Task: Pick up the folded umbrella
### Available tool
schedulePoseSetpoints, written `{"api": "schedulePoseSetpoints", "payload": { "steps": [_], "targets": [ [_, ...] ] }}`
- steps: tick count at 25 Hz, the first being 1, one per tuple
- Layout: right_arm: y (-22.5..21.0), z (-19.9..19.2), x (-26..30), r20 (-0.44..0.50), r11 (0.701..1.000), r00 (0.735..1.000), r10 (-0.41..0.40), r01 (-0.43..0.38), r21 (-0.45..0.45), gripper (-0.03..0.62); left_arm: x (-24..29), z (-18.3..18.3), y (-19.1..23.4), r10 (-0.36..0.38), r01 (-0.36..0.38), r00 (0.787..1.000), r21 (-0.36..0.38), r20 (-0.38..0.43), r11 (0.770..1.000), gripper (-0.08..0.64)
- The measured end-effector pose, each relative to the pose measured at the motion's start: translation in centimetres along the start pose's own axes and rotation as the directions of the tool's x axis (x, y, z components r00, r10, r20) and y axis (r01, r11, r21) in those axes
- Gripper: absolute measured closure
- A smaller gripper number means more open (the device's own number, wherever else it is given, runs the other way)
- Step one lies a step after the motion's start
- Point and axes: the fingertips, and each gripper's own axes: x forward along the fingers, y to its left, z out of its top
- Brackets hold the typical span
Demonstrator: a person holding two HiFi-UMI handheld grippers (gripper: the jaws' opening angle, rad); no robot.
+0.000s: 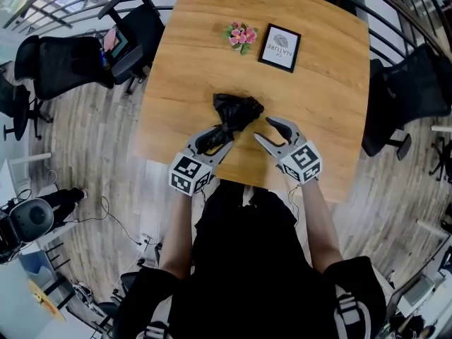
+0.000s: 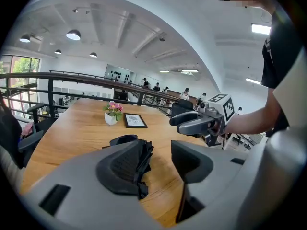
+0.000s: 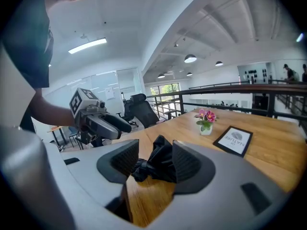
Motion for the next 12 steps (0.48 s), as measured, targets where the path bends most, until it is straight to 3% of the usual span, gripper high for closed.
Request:
{"api": "schedulePoseSetpoints", "payload": {
  "steps": [5, 12],
  "targets": [
    [-0.5, -1.0, 0.0, -0.025, 0.999, 0.999, -0.032, 0.032, 0.015, 0.374, 1.2, -2.9, 1.0, 0.013, -0.003, 0.993, 0.083, -0.119, 0.997, 0.333],
    [-1.2, -1.2, 0.7, -0.032, 0.998, 0.998, -0.062, 0.063, 0.031, 0.374, 2.8, -4.4, 2.2, -0.018, 0.021, 0.991, 0.019, -0.133, 1.0, 0.333]
  ]
}}
